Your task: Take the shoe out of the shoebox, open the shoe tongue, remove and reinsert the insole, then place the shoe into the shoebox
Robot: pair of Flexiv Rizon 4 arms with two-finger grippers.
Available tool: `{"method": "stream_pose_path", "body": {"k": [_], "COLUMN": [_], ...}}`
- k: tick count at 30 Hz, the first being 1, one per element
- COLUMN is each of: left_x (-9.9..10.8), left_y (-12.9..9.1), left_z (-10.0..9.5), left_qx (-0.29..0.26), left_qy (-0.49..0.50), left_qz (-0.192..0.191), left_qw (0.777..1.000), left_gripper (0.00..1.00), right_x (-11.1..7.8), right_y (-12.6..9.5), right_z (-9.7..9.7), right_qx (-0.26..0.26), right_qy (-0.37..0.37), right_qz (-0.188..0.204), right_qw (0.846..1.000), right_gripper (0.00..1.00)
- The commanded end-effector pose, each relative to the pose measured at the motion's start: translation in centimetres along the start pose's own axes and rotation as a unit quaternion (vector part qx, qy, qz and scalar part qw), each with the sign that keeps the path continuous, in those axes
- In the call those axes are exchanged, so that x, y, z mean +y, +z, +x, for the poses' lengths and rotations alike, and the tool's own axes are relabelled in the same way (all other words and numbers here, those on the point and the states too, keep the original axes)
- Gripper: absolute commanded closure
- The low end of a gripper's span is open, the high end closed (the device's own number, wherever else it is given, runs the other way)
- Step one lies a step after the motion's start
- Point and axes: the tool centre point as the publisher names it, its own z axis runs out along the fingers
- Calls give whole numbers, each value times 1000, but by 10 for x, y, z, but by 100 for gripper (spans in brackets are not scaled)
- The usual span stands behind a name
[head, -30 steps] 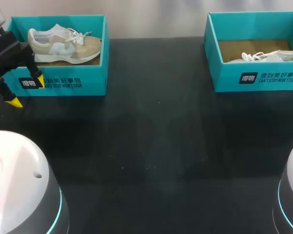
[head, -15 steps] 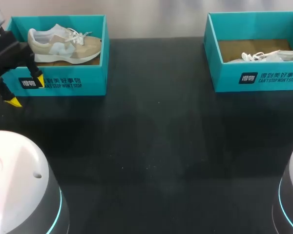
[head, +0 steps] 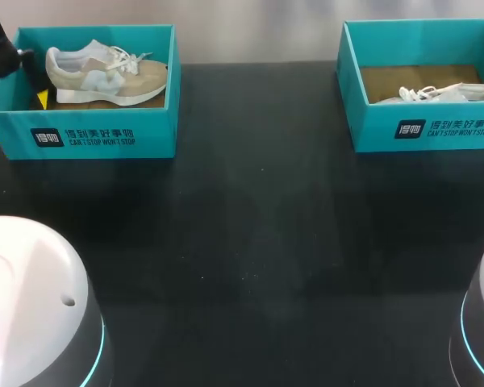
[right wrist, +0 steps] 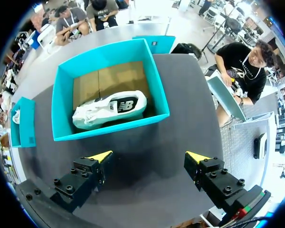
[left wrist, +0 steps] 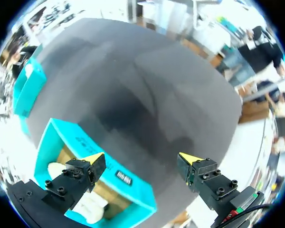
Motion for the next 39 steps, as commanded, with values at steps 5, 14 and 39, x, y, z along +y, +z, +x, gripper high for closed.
{"method": "stream_pose_path", "body": {"k": [5,14,39], "left_x": [59,59,170], "left_y": [-21,-21,-22], "left_z": [-14,-14,-65], "left_qx": [-12,-12,9], "left_qy": [108,108,245], "left_qz": [-77,-77,-118], "left_qw": [991,991,962], "left_gripper": [0,0,0], "right_x": [0,0,0], "right_y": [0,0,0], "right_z": [1,1,1], "right_qx": [-1,-1,-1], "right_qy": [0,0,0], "right_qz": [0,0,0], "right_qw": [1000,1000,1000], "right_gripper": [0,0,0]}}
